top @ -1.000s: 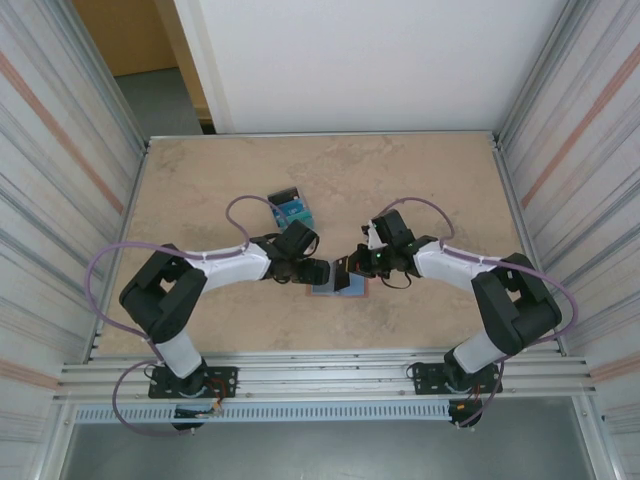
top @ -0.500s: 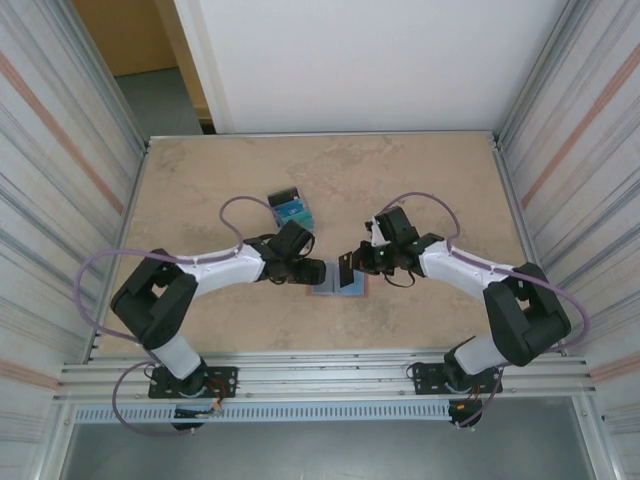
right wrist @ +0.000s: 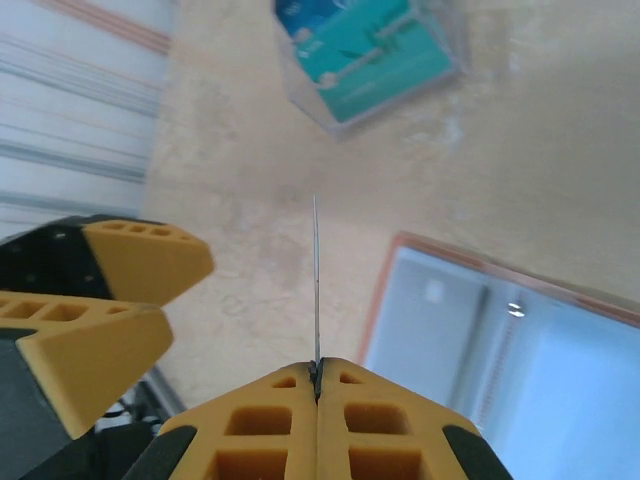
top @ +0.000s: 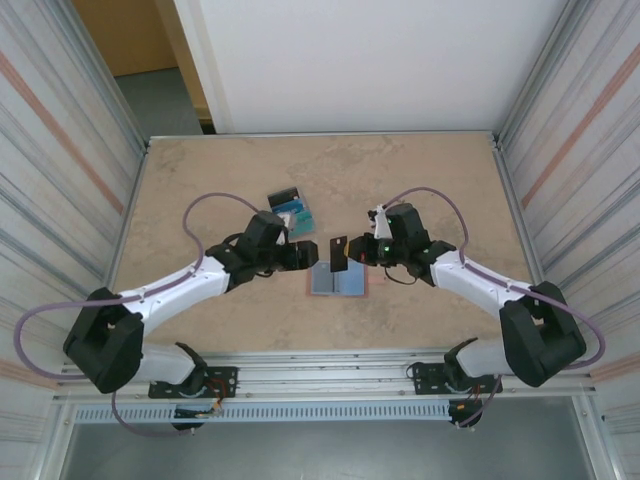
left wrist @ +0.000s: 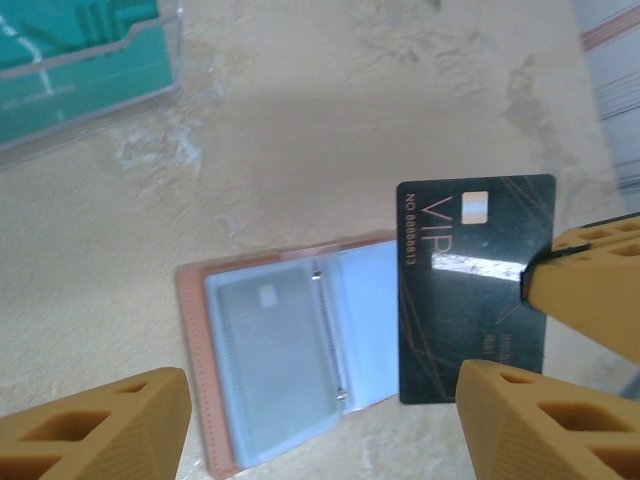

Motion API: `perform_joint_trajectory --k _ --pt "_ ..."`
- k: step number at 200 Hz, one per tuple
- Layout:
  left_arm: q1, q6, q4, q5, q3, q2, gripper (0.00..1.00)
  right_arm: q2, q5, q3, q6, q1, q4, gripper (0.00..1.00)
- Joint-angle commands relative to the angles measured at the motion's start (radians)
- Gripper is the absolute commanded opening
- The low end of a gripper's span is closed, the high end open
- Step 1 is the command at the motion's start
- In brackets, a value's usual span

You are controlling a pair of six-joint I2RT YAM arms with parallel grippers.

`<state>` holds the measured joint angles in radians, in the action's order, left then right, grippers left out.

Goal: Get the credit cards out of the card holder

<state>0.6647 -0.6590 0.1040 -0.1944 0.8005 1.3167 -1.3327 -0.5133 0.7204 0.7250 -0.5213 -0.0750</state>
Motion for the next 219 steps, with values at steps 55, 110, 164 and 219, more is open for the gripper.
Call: perform_joint_trajectory --k 55,110,164,219 --pt "-0.046 -0.02 -0.211 -0.243 -0.045 -0.035 0.69 0.071 -0.161 -0.001 0.033 0.003 -0.145 0.0" --pt "-0.052 -0.066 -0.391 -0.357 -0.083 -0.026 0.65 0.073 -0.215 -0.005 0.081 -0.002 -0.243 0.0" --pt "-0.053 -0.118 -0.494 -0.393 -0.109 -0.031 0.35 0.035 -0.254 0.001 0.138 -0.01 -0.347 0.0" --pt "-0.053 -0.16 -0.547 -0.384 -0.135 -0.058 0.0 0.031 -0.216 -0.001 0.147 -0.022 -0.364 0.06"
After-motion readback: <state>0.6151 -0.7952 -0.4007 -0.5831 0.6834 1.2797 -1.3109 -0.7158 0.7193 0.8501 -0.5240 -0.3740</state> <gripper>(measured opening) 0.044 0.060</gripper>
